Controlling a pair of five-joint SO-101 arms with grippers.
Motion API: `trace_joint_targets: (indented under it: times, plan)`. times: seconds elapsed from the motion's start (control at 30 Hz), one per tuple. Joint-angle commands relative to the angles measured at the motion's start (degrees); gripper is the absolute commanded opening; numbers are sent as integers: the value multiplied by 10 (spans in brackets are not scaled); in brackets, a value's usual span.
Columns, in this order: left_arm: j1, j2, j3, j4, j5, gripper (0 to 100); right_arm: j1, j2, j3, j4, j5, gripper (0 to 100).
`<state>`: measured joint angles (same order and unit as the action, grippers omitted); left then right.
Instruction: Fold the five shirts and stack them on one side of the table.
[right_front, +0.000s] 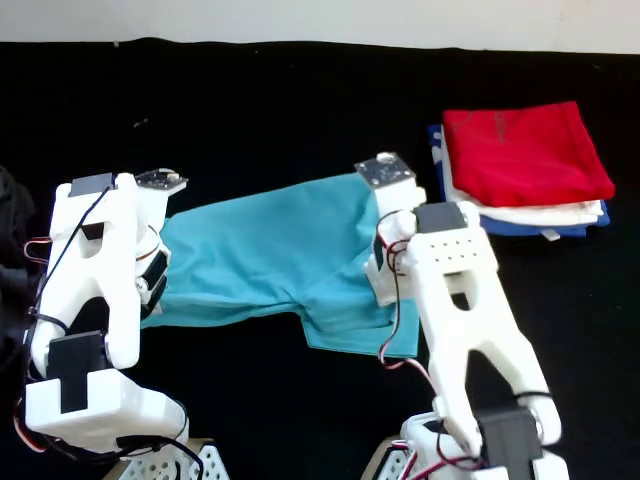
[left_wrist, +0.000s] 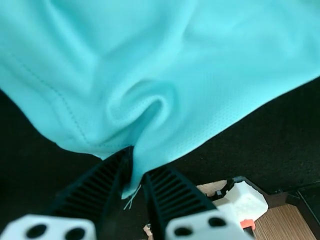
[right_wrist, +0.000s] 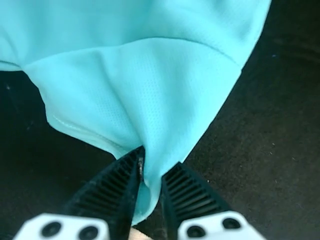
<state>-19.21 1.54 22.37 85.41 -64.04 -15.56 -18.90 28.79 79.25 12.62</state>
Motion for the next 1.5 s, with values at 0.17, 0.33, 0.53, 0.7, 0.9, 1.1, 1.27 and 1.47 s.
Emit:
trace_joint_targets:
  times: [0.17,0.33,0.53,0.7,0.9,1.1,1.27,1.47]
  plan:
    - [-12,-26,-10,-4,-11,9,9,-71,27,4,7,5]
    - [-11,-22,0,-4,-11,14,10,-71,71,-29,7,9]
    - [-29,-27,-57,14,-11,113,7,-77,68,-23,7,176]
    - [-64,-27,-176,47,-12,174,7,-77,15,6,4,201]
    - [-91,-21,-302,48,-9,174,9,-70,-110,29,4,201]
    - [-65,29,-296,-11,66,14,7,6,-154,-28,4,60]
    - [-48,59,-291,22,77,9,7,98,-194,-2,4,42]
    - [-47,65,-291,10,80,10,-38,166,-217,-2,-40,104]
